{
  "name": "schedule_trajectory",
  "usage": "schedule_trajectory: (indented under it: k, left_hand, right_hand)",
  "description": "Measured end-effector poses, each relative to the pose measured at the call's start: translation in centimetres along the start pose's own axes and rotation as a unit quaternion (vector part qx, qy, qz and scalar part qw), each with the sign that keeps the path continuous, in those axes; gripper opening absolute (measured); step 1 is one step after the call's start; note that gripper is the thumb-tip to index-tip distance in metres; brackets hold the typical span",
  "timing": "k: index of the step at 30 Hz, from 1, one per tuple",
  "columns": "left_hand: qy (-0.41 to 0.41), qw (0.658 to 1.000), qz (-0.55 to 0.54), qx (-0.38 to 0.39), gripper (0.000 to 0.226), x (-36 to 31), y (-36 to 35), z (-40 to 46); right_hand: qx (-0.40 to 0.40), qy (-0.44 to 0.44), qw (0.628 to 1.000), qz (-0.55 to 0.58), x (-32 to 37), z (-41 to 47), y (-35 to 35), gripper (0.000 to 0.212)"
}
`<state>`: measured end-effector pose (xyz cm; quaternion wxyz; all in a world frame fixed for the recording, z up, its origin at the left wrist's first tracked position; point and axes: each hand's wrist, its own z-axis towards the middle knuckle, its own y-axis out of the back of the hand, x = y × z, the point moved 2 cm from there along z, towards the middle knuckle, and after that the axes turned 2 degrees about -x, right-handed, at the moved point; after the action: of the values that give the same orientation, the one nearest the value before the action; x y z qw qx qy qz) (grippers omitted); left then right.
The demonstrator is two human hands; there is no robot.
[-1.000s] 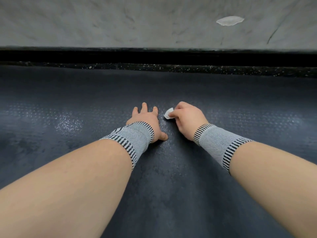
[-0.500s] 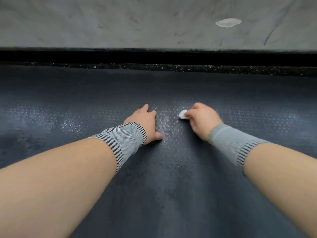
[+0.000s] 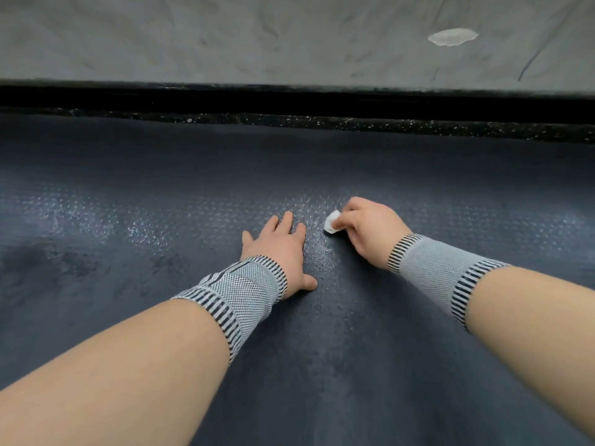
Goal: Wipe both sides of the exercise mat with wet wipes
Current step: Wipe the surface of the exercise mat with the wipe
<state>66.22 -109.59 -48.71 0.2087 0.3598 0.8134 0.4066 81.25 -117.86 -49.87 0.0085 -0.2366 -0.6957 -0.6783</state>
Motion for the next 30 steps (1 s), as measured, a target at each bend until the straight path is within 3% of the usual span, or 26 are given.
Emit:
schedule_trajectory:
  k: [2, 5, 6, 8, 11, 13, 15, 18, 19, 21, 23, 26, 27, 30]
  left_hand:
    - [-0.001, 1.0, -0.007, -0.002, 0.109, 0.1, -0.1, 0.0]
    - [-0.001, 1.0, -0.011, -0.009, 0.109, 0.1, -0.2, 0.0]
    - [0.0, 1.0, -0.011, -0.011, 0.109, 0.0, -0.2, -0.1]
    - [0.003, 1.0, -0.011, -0.014, 0.11, 0.0, -0.2, -0.2]
    - [0.006, 1.0, -0.016, -0.02, 0.11, 0.0, -0.2, -0.3]
    - [0.01, 0.999, -0.022, -0.025, 0.108, 0.0, -0.3, -0.5]
    - [0.014, 0.999, -0.03, -0.031, 0.106, 0.0, -0.4, -0.7]
    - [0.022, 0.998, -0.035, -0.042, 0.101, -0.1, -0.6, -1.1]
    - [0.024, 0.998, -0.034, -0.047, 0.099, -0.2, -0.6, -1.2]
    - [0.027, 0.997, -0.035, -0.056, 0.095, -0.3, -0.7, -1.5]
    - [0.029, 0.997, -0.033, -0.068, 0.091, -0.3, -0.8, -1.7]
    - [0.012, 0.996, -0.025, -0.09, 0.079, -0.4, -1.6, -2.6]
    - [0.003, 0.996, -0.024, -0.092, 0.074, -0.4, -1.9, -3.0]
    - [-0.02, 0.996, -0.011, -0.082, 0.071, -0.3, -3.1, -4.1]
  right_hand:
    - [-0.018, -0.046, 0.998, -0.025, -2.4, -1.3, 1.0, 0.03]
    - [-0.096, -0.264, 0.959, -0.043, -5.2, -1.2, 2.0, 0.032]
    - [-0.101, -0.294, 0.95, -0.033, -4.5, -0.9, 1.9, 0.033]
    - [-0.078, -0.258, 0.963, -0.006, -1.3, -0.3, 0.9, 0.034]
    - [-0.016, -0.094, 0.995, 0.016, 3.0, -1.3, -1.2, 0.033]
    - [0.024, -0.038, 0.999, -0.011, 2.3, -2.1, -0.7, 0.032]
    - [0.008, -0.093, 0.994, -0.063, -0.6, -2.7, 0.6, 0.032]
    - [-0.077, -0.302, 0.948, -0.066, -4.2, -3.7, 2.2, 0.031]
    - [-0.08, -0.313, 0.945, -0.052, -3.5, -3.6, 1.9, 0.032]
    - [-0.049, -0.254, 0.966, -0.017, -0.1, -3.3, 0.5, 0.035]
    - [-0.017, -0.138, 0.99, 0.007, 3.4, -4.1, -1.1, 0.036]
    - [0.045, -0.015, 0.999, -0.021, 3.6, -5.9, -1.1, 0.032]
    - [0.046, -0.037, 0.997, -0.043, 2.3, -6.1, -0.6, 0.032]
    - [-0.04, -0.217, 0.973, -0.067, -1.2, -6.4, 0.7, 0.03]
